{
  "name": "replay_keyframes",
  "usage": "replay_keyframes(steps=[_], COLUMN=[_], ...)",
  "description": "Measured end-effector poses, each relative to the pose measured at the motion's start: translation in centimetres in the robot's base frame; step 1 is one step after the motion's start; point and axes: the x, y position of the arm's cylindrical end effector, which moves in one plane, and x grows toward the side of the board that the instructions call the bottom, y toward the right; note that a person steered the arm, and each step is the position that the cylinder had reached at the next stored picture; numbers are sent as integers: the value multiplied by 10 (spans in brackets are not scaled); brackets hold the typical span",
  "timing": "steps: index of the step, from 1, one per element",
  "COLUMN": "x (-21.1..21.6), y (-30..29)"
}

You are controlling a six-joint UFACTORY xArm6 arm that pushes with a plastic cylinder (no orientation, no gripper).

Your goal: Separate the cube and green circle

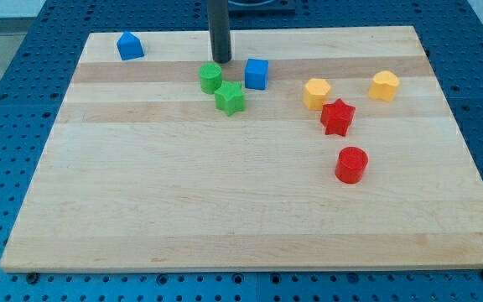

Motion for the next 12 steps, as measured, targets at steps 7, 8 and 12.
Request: replay_keyframes(steps=[7, 8, 12], x=[73, 73, 9], y=[47, 47, 180])
